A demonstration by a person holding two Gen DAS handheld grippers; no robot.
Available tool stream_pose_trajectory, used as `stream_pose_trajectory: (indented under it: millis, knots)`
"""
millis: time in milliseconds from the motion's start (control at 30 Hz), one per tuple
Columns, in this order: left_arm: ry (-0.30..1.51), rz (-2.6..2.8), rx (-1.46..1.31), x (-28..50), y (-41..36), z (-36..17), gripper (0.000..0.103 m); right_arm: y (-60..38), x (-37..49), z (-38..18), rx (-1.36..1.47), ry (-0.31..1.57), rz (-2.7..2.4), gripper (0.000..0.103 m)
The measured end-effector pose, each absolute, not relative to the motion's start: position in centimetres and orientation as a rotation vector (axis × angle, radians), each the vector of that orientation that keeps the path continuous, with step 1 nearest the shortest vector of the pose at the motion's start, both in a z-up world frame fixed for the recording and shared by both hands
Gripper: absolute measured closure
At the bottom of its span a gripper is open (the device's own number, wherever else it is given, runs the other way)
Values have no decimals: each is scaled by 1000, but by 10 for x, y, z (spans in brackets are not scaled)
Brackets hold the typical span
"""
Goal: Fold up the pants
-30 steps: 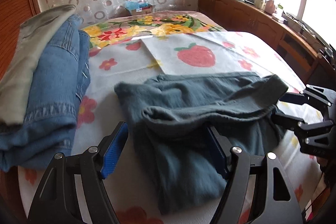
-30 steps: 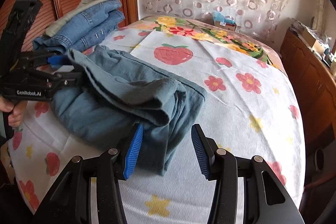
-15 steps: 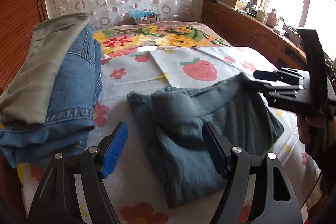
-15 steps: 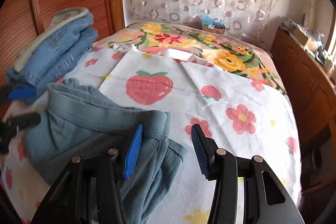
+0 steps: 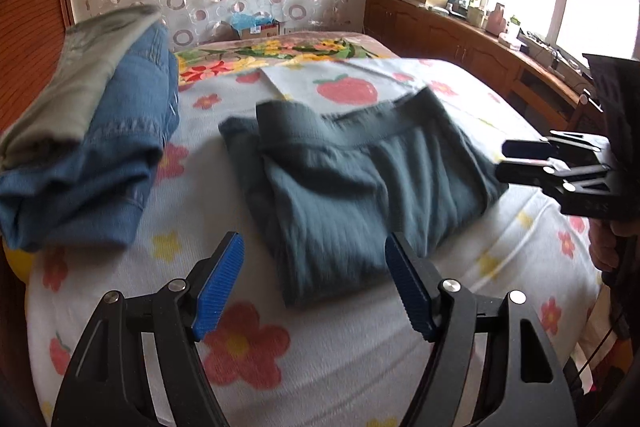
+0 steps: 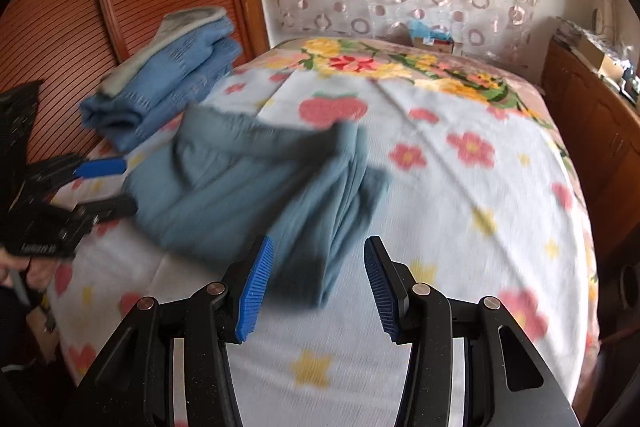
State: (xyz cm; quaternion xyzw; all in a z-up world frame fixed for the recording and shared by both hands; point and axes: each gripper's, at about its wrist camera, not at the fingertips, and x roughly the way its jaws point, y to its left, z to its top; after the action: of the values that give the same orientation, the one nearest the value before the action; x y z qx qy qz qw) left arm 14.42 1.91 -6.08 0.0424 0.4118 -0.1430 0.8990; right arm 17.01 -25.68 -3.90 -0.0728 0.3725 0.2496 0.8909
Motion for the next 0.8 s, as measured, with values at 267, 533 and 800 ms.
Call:
stream_pose_trajectory:
  millis: [267,533,800]
  knots:
    - [889,-277,89,150,22,-77,29,-261,163,-52,-191,813,554,74]
    - [896,-272,89,150,23,-79,28,-259,164,-43,-182,797,575,100]
    - [902,-285,69,152,27,-81,27,-272,164,-37,-209,759,493,101]
